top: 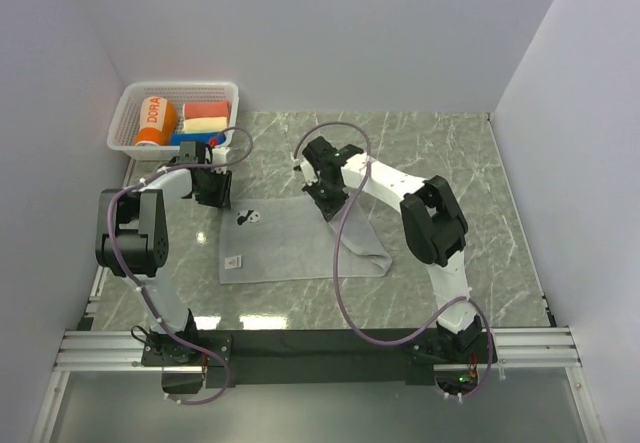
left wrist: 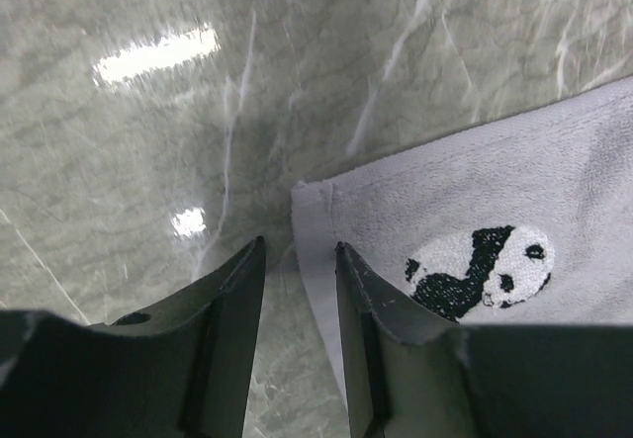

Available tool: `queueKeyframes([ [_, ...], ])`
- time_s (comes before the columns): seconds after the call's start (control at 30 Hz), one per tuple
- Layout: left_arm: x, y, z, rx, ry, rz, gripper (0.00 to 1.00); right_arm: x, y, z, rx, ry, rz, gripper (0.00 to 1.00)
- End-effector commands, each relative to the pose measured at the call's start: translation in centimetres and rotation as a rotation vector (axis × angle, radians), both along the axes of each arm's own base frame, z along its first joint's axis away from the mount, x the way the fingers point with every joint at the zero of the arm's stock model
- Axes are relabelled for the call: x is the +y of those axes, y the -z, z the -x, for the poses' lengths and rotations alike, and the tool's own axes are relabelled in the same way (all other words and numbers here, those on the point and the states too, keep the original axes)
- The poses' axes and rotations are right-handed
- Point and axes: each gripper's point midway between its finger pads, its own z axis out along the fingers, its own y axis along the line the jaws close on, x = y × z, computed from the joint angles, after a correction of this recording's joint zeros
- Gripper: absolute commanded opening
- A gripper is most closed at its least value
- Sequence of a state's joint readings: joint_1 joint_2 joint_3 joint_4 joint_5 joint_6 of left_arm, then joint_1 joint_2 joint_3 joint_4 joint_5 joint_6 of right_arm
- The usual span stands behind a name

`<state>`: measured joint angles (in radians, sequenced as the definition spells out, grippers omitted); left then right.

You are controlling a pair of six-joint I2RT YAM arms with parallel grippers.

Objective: Roll the towels
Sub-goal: Flatten the towel

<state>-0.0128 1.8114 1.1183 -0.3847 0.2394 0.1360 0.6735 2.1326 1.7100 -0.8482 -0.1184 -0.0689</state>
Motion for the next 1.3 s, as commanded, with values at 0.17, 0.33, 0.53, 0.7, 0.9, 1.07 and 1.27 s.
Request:
queueKeyframes([
  [0.17, -1.4, -1.3, -1.3, -0.025, 0.036, 0.069, 0.43, -0.8, -4.8, -1.4, -0.056, 0.015, -0.076, 0.0],
  [0.33, -1.5, -0.7, -1.6, -0.009, 0.034, 0.07, 0.43, -0.8, -4.7, -1.3, -0.046, 0.01, -0.083, 0.0],
  [0.53, -1.8, 0.3, -1.9, 0.011, 0.04, 0.071, 0.42, -1.3, -5.0, -1.4, -0.043, 0.018, -0.085, 0.0],
  [0.7, -2.1, 1.2, -1.4, 0.041, 0.058, 0.063, 0.36, -2.6, -5.5, -2.1, -0.041, 0.05, -0.089, 0.0],
  [0.9, -2.1, 1.5, -0.4, 0.069, 0.077, 0.049, 0.23, -4.8, -6.2, -2.9, -0.052, 0.084, -0.088, 0.0],
  [1.07, -1.9, 1.4, -0.1, 0.056, 0.078, 0.02, 0.14, -5.9, -6.4, -3.3, -0.056, 0.104, -0.094, 0.0],
  [1.27, -2.1, -1.3, -1.4, 0.006, 0.08, 0.045, 0.01, -7.0, -7.4, -3.9, -0.07, 0.112, -0.11, 0.0],
])
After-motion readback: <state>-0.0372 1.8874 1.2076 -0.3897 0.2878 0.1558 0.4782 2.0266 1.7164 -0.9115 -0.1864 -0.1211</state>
